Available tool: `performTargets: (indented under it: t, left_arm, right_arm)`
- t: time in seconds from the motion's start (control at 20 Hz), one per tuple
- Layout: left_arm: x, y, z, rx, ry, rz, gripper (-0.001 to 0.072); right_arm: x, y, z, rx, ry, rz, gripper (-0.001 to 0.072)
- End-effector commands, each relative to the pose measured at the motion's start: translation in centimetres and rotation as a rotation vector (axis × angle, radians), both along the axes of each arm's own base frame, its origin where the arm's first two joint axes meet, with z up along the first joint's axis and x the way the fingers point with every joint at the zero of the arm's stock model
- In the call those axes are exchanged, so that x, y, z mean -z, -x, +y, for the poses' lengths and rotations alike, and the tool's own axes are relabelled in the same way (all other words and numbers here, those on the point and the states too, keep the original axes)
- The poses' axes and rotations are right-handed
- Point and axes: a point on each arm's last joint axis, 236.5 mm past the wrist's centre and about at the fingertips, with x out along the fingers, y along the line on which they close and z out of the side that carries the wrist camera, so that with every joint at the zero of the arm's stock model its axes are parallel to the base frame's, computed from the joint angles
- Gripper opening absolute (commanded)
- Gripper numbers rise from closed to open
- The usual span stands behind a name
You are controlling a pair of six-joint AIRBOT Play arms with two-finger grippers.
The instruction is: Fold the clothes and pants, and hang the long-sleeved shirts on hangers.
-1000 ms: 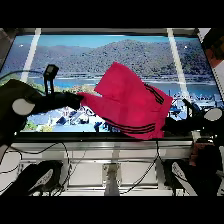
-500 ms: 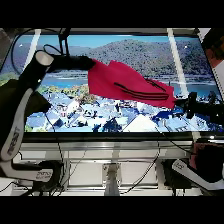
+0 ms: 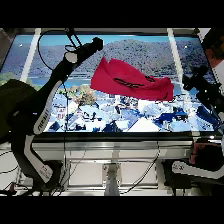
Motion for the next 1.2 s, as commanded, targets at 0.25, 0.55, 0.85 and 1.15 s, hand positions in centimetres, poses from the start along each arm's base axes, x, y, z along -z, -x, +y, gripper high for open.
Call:
performTargets:
  t: [0.25, 0.55, 0.85, 1.15]
  left_arm:
    - [-1.3, -0.3, 3.5, 0.024, -0.055, -0.011, 0.0563]
    - [-7.3, 4.9, 1.5, 0.279, -0.346, -0.194, 0.0544]
    - [-9.9, 7.8, 0.5, 0.361, -0.547, -0.299, 0.0543]
    - [-8.2, 9.4, -1.3, 0.456, -0.593, -0.273, 0.0543]
  right_arm:
    - [-0.1, 0.8, 6.2, -0.656, 0.315, 0.001, 0.0433]
    - [3.1, 10.5, 13.1, -1.28, 0.494, 0.046, 0.0427]
    - [1.0, 9.1, 18.2, -1.607, 1.038, -0.185, 0.0403]
    - [1.3, 6.0, 17.1, -1.904, 1.829, -0.07, 0.0403]
